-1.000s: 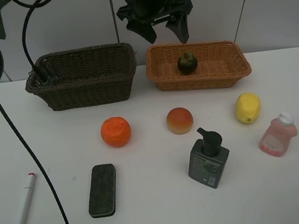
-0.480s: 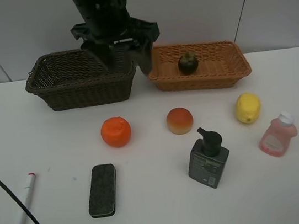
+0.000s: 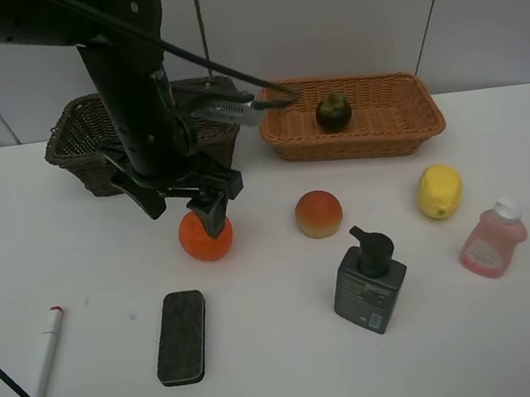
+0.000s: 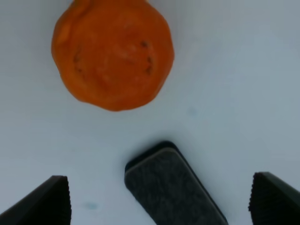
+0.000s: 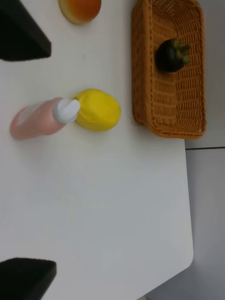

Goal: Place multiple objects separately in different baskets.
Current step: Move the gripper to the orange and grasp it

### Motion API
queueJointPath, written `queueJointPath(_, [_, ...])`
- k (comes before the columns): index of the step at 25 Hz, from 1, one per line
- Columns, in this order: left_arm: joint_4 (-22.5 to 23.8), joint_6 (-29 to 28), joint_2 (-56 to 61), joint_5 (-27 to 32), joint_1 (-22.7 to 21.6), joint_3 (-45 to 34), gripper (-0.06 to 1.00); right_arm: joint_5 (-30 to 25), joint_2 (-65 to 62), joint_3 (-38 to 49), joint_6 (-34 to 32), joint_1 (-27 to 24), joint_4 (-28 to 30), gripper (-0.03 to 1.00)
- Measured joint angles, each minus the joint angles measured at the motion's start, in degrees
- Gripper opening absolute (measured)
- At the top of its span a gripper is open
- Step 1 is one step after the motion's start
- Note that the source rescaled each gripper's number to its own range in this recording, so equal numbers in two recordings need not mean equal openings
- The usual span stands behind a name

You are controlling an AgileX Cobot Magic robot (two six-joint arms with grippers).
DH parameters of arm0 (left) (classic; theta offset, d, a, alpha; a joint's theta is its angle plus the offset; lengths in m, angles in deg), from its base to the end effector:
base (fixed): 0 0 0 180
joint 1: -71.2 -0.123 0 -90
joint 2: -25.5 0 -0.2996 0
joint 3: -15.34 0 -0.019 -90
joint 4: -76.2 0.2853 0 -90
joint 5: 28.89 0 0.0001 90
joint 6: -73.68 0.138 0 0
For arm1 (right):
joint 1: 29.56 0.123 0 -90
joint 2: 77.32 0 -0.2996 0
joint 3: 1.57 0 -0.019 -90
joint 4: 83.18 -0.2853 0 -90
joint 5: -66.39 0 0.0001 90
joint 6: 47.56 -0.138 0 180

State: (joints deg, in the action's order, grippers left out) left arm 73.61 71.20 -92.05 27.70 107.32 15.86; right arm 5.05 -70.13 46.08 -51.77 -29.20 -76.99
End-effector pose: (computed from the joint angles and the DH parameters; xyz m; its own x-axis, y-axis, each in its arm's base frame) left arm 0.3335 -0.2498 0.1388 -0.8412 0.5296 -0.1088 0.5364 0.8428 -0.0450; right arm 0.0485 -0.0128 0.2799 -0.4372 0.0187 -0.8992 0.0882 0.9959 -0.0222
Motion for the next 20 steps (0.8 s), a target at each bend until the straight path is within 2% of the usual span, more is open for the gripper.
queueJointPath(3, [1.2, -1.3, -0.1, -4.2, 0.0, -0.9, 1.0, 0.0, 0.0, 0.0, 0.0, 0.0, 0.0, 1.0])
queueJointPath(9, [8.2, -5.5, -2.0, -6.4, -0.2, -0.9, 1.0, 0.0, 0.0, 0.0, 0.0, 0.0, 0.0, 1.0])
queueJointPath(20, [7.0, -5.9, -6.0, -12.5, -0.3, -0.9, 1.0, 0.0, 0.0, 0.0, 0.0, 0.0, 0.0, 1.0])
